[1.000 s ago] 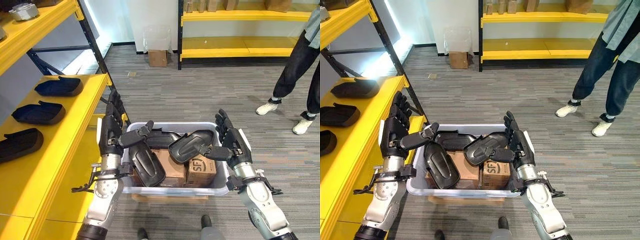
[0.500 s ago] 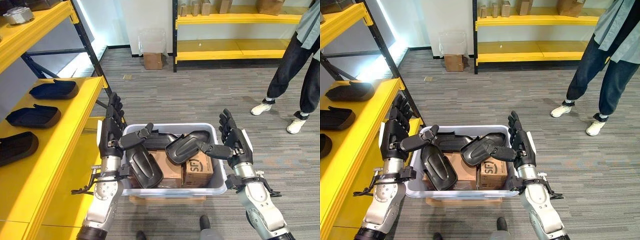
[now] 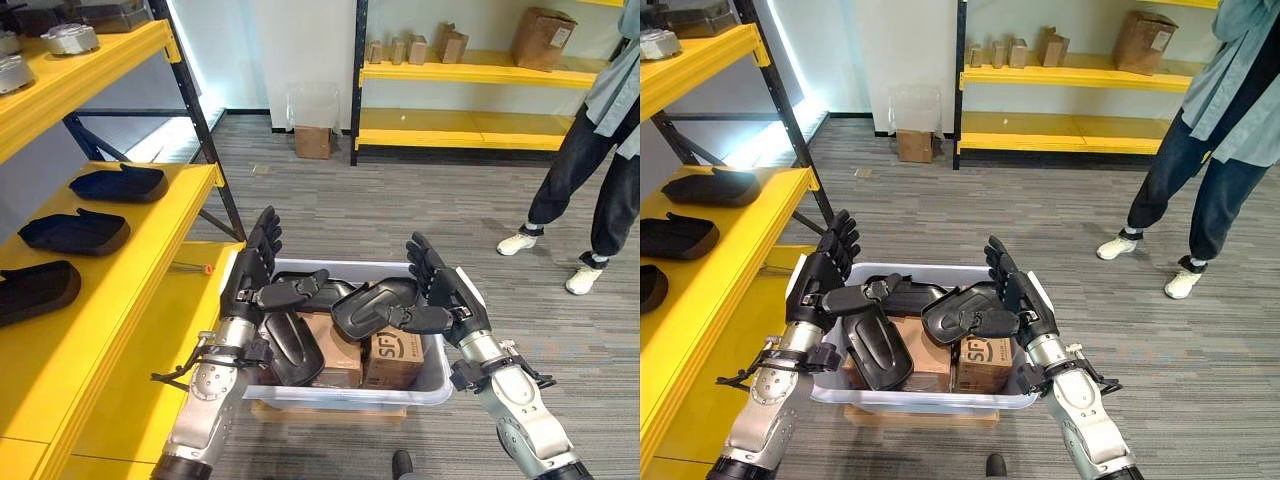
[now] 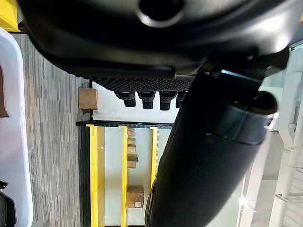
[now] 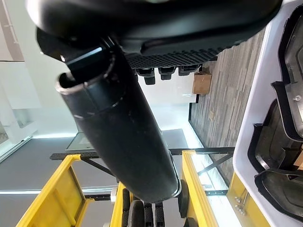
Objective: Move parts from the plastic box to the shelf.
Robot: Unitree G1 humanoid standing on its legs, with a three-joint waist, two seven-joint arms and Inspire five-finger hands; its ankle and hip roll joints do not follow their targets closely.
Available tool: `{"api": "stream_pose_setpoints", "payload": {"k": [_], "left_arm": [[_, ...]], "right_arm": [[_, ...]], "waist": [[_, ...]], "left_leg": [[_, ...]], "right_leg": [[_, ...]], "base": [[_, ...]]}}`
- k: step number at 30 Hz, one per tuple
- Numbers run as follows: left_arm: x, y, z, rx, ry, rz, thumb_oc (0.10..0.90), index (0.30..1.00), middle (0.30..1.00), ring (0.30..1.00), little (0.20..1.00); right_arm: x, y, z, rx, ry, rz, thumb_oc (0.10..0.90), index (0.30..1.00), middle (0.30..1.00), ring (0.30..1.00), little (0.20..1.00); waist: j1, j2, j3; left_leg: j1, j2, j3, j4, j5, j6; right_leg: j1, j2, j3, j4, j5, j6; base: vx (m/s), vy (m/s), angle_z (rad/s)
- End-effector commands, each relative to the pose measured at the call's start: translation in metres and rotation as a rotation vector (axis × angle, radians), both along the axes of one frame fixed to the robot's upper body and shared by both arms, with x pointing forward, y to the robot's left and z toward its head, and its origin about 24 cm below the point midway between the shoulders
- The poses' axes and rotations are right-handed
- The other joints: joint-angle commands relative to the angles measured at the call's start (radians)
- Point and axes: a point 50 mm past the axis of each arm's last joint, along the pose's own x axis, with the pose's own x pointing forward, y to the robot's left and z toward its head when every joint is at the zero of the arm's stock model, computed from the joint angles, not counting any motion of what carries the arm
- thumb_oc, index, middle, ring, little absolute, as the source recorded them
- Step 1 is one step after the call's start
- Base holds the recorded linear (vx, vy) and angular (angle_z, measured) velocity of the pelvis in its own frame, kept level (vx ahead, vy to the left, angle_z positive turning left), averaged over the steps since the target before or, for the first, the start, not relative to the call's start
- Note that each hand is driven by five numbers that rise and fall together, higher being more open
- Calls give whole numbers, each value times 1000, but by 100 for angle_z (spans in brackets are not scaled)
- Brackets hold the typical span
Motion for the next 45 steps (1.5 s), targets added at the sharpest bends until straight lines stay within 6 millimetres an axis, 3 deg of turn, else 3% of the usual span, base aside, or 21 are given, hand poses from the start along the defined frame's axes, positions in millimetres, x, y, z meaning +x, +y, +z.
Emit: {"api": "stream_pose_setpoints", "payload": {"k": [1, 6, 8, 14, 20, 25, 32, 36, 39, 45], "left_arm": [[13, 2, 40, 49, -224, 17, 900, 1000, 1000, 1000, 1000], [14, 17, 38, 108, -207, 126, 900, 1000, 1000, 1000, 1000], [14, 42, 32, 169, -152, 271, 900, 1000, 1000, 1000, 1000], [2, 68, 21, 209, -58, 344, 900, 1000, 1000, 1000, 1000], [-4, 70, 21, 189, -47, 360, 900, 1000, 1000, 1000, 1000], [0, 64, 26, 202, -54, 333, 900, 1000, 1000, 1000, 1000], [6, 58, 24, 215, -27, 312, 900, 1000, 1000, 1000, 1000], [-1, 62, -9, 255, 137, 350, 900, 1000, 1000, 1000, 1000], [-8, 67, -22, 239, 165, 413, 900, 1000, 1000, 1000, 1000], [-5, 60, -16, 244, 102, 418, 900, 1000, 1000, 1000, 1000]], "right_arm": [[18, 8, 60, 59, -312, 42, 900, 1000, 1000, 1000, 1000], [18, 7, 61, 35, -316, 31, 900, 1000, 1000, 1000, 1000], [16, 1, 70, -53, -384, -19, 900, 1000, 1000, 1000, 1000], [12, -10, 104, -285, -531, -12, 900, 1000, 1000, 1000, 1000], [12, -2, 117, -294, -526, 24, 900, 1000, 1000, 1000, 1000], [22, 21, 127, -346, -506, 74, 900, 1000, 1000, 1000, 1000], [36, 36, 114, -325, -345, 58, 900, 1000, 1000, 1000, 1000], [39, 38, 80, -384, -183, -9, 900, 1000, 1000, 1000, 1000], [41, 36, 70, -533, -179, -78, 900, 1000, 1000, 1000, 1000], [47, 38, 71, -592, -235, -136, 900, 1000, 1000, 1000, 1000]], "waist": [[15, 8, -40], [12, 8, -43], [10, 12, -42], [26, -1, -29], [41, -10, -22], [58, -14, -24], [59, -11, -28], [49, -8, -13], [45, -9, 7], [45, -3, 36]], "left_leg": [[41, -16, 13, -2, -91, 28], [47, -18, 21, -2, -95, 30], [50, -23, 26, -2, -95, 33], [48, -23, 28, -2, -97, 31], [45, -20, 28, -2, -99, 28], [45, -20, 27, -2, -99, 25], [52, -26, 39, -2, -102, 28], [53, -47, 51, -2, -112, 40], [46, -60, 58, -2, -116, 50], [30, -74, 56, -2, -119, 59]], "right_leg": [[48, 6, -157, -1, -97, -2], [51, 1, -152, -1, -97, 2], [52, -1, -147, -1, -99, 4], [50, -3, -140, -1, -97, 9], [45, -2, -136, -1, -95, 14], [44, 0, -134, -1, -93, 14], [41, -3, -132, -1, -87, 17], [24, -12, -110, -1, -73, 27], [5, -22, -97, -1, -60, 38], [-21, -36, -88, -1, -43, 49]], "base": [[23, 38, -3], [34, 21, -1], [55, 43, -7], [-3, -10, -5], [-6, -14, 0], [-21, -13, -1], [-1, 5, 0], [-30, 36, -4], [-59, 13, -8], [-46, 1, -5]]}}
